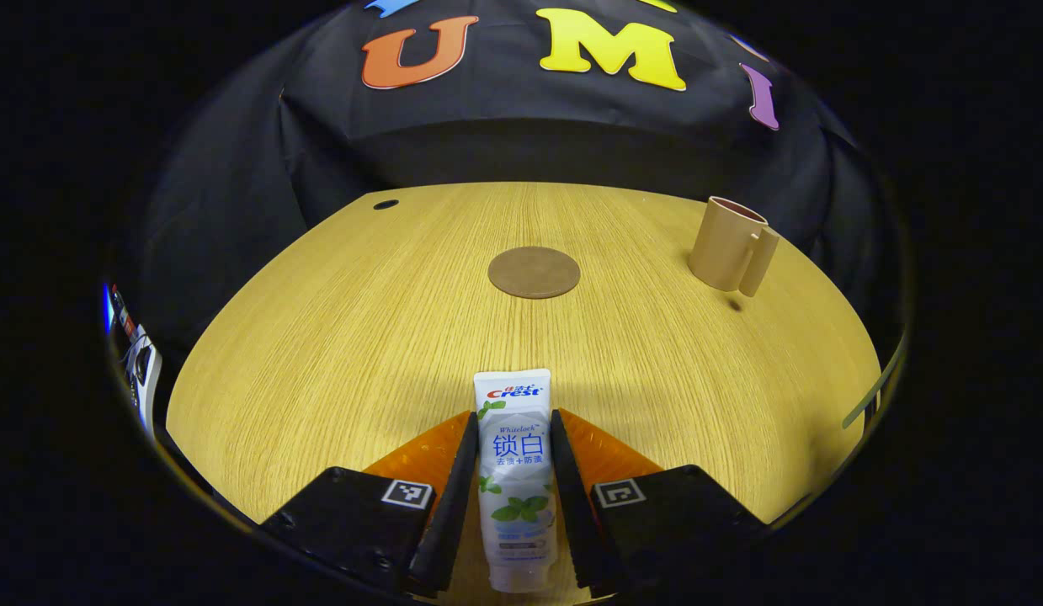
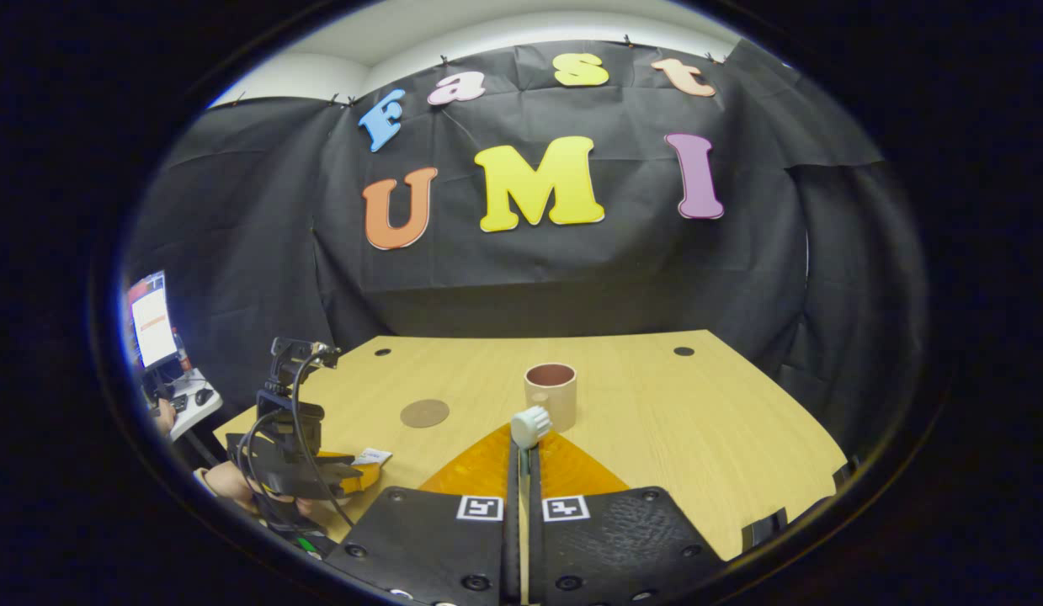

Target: Put the toothbrush and toothpaste on the desktop into the cup, then pick up the cup and place it on the coaster on the desktop.

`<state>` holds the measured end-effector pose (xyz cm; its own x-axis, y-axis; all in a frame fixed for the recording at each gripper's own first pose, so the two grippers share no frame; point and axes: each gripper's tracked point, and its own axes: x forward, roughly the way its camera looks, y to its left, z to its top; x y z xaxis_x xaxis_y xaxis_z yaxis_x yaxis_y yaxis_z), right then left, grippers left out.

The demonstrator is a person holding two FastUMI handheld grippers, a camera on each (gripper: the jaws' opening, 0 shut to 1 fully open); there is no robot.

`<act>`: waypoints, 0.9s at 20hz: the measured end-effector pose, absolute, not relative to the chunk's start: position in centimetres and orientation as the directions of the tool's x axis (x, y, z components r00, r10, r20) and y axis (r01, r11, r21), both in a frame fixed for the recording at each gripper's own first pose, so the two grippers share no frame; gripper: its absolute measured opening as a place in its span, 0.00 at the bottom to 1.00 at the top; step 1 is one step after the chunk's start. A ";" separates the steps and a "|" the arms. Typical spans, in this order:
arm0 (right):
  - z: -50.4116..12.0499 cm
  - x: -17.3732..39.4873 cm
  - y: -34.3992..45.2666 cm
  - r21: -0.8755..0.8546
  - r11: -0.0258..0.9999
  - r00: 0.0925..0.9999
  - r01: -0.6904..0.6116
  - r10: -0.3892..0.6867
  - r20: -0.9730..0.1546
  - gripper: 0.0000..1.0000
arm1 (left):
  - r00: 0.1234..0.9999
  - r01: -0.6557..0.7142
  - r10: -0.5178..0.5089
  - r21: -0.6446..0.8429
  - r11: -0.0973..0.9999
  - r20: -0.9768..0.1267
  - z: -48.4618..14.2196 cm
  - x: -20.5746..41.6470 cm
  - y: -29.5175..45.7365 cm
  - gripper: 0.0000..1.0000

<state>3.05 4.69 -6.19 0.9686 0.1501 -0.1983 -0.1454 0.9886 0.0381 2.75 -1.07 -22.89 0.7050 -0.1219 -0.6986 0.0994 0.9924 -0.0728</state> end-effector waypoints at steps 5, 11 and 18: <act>-6.0 3.0 4.6 0.040 0.987 0.969 -0.153 0.158 -0.192 0.02 | 0.695 0.120 -0.136 -0.072 0.990 -0.706 -22.7 2.5 -0.9 0.47; -5.7 3.4 4.4 0.036 0.987 0.969 -0.155 0.159 -0.189 0.02 | 0.707 0.118 -0.144 -0.085 0.989 -0.692 -22.0 2.4 -0.9 0.38; -5.5 4.2 4.3 0.027 0.989 0.969 -0.147 0.150 -0.194 0.02 | 0.804 0.105 -0.124 -0.066 0.992 -0.582 -18.0 2.9 -0.2 0.34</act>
